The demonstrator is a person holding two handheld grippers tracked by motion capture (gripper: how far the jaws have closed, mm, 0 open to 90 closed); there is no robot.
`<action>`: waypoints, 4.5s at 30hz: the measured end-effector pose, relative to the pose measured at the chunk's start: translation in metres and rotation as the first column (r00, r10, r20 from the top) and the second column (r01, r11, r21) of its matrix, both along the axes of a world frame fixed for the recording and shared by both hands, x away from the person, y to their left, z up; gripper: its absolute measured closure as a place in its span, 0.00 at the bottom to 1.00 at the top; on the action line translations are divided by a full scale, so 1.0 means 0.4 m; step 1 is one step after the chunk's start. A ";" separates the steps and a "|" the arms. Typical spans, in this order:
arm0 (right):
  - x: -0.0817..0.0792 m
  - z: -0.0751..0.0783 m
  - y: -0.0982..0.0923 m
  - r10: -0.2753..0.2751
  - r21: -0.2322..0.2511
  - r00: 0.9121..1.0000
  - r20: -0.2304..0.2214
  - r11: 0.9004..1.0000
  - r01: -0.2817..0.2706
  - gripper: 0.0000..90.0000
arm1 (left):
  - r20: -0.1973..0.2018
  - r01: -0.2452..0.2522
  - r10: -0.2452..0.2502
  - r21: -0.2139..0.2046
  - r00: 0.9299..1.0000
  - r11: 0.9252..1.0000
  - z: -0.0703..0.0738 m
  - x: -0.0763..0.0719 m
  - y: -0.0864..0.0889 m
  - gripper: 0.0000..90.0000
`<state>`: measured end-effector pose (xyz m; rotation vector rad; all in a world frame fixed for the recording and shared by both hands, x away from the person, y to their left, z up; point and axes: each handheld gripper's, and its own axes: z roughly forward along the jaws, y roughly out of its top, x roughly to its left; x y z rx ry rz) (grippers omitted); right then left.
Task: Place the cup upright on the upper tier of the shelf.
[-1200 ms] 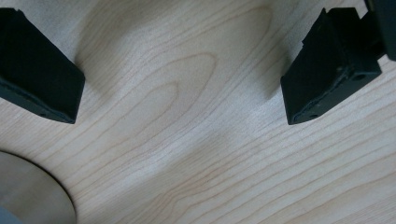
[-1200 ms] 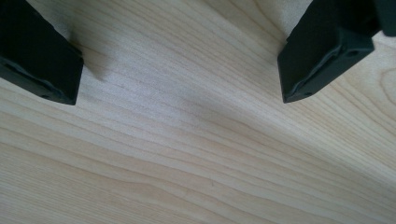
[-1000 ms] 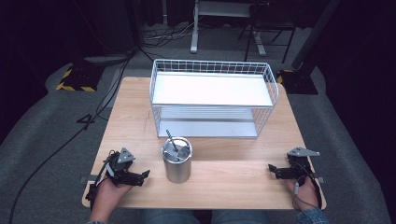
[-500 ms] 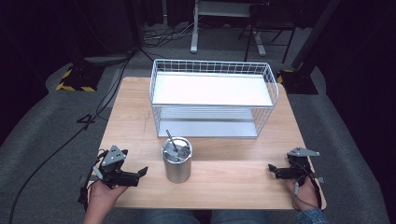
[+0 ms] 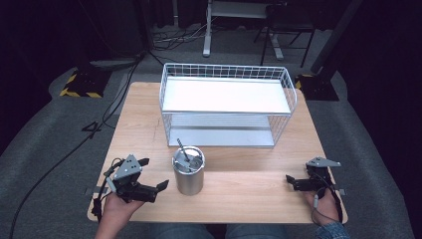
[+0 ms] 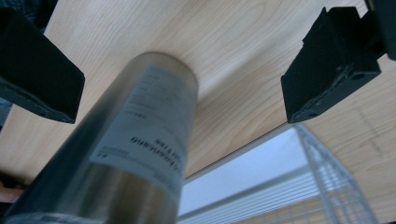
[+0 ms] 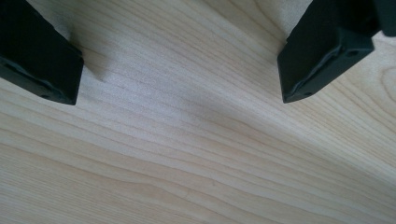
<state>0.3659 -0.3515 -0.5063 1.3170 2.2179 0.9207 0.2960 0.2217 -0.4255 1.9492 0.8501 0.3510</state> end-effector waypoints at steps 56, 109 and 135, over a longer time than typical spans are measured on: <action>-0.001 0.000 0.002 -0.017 -0.001 1.000 0.002 1.000 0.017 0.01 | 0.082 0.118 -0.116 -0.018 0.990 0.993 -0.074 0.087 -0.212 0.03; -0.002 0.002 0.005 0.006 0.007 1.000 0.017 1.000 -0.006 0.08 | 0.133 0.178 -0.172 -0.038 0.976 0.983 0.306 0.166 -0.250 0.04; -0.002 0.001 0.005 0.006 0.007 1.000 0.017 1.000 -0.006 0.08 | 0.154 0.197 -0.185 -0.064 0.971 0.978 0.441 0.231 -0.280 0.04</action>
